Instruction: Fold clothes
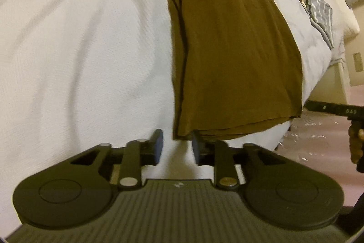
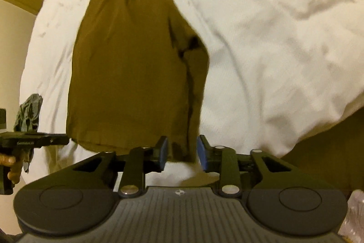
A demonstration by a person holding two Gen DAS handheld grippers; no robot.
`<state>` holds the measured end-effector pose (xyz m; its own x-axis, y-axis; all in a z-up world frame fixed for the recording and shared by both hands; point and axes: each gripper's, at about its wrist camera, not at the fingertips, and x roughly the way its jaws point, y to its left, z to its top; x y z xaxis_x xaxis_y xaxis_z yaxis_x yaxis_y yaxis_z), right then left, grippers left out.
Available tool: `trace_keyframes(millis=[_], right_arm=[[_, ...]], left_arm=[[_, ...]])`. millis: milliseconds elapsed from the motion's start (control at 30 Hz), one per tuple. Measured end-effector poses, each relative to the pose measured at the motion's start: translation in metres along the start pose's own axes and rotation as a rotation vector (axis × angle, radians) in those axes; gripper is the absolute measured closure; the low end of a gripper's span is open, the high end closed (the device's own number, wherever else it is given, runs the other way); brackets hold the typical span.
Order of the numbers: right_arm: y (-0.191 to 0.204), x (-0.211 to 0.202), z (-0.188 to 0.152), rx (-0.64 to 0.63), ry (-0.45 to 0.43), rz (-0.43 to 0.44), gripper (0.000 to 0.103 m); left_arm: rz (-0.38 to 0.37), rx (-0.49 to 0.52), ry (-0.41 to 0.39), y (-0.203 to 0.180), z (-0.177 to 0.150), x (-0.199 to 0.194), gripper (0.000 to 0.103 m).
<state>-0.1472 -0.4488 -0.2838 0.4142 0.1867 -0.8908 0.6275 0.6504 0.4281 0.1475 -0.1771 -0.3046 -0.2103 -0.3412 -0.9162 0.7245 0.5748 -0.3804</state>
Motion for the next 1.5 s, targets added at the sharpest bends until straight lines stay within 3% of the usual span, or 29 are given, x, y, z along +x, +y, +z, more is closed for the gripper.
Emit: trace_keyframes(millis=[167,300,467,700,833,933,1100,1200,1367,1500], right_arm=[[-0.01,0.003,0.015,-0.039,-0.077,0.016,0.067],[0.004,0.01,0.028,-0.305,-0.163,-0.101,0.067],[0.006,0.034,0.032,-0.589,-0.22,-0.171,0.055],[0.016,0.07,0.028,-0.796,-0.337,-0.187,0.05],[0.015,0.067,0.034,-0.746,-0.434,-0.226,0.053],[-0.001,0.045,0.041,-0.579,-0.525,-0.319,0.053],[-0.028,0.015,0.051,-0.346,-0.487,-0.356,0.053],[-0.024,0.0,0.044,-0.289,-0.435,-0.247,0.053],[-0.028,0.016,0.026,-0.108,-0.212,0.045,0.053],[-0.032,0.047,0.016,-0.014,-0.103,0.128,0.052]], left_arm=[[0.073,0.014,-0.102,-0.021,-0.005,-0.012,0.075],[0.099,0.015,-0.169,-0.045,-0.011,-0.013,0.073],[0.102,0.031,-0.179,-0.073,-0.025,-0.003,0.071],[0.063,0.121,-0.159,-0.092,-0.033,0.006,0.068],[0.05,0.156,-0.168,-0.087,-0.031,0.004,0.068],[0.046,0.178,-0.179,-0.079,-0.03,-0.002,0.067],[0.06,0.179,-0.204,-0.063,-0.024,-0.01,0.06],[0.066,0.147,-0.227,-0.051,-0.018,-0.01,0.056],[0.023,0.055,-0.214,-0.026,-0.01,0.005,0.056],[-0.035,-0.016,-0.168,-0.01,-0.007,0.026,0.056]])
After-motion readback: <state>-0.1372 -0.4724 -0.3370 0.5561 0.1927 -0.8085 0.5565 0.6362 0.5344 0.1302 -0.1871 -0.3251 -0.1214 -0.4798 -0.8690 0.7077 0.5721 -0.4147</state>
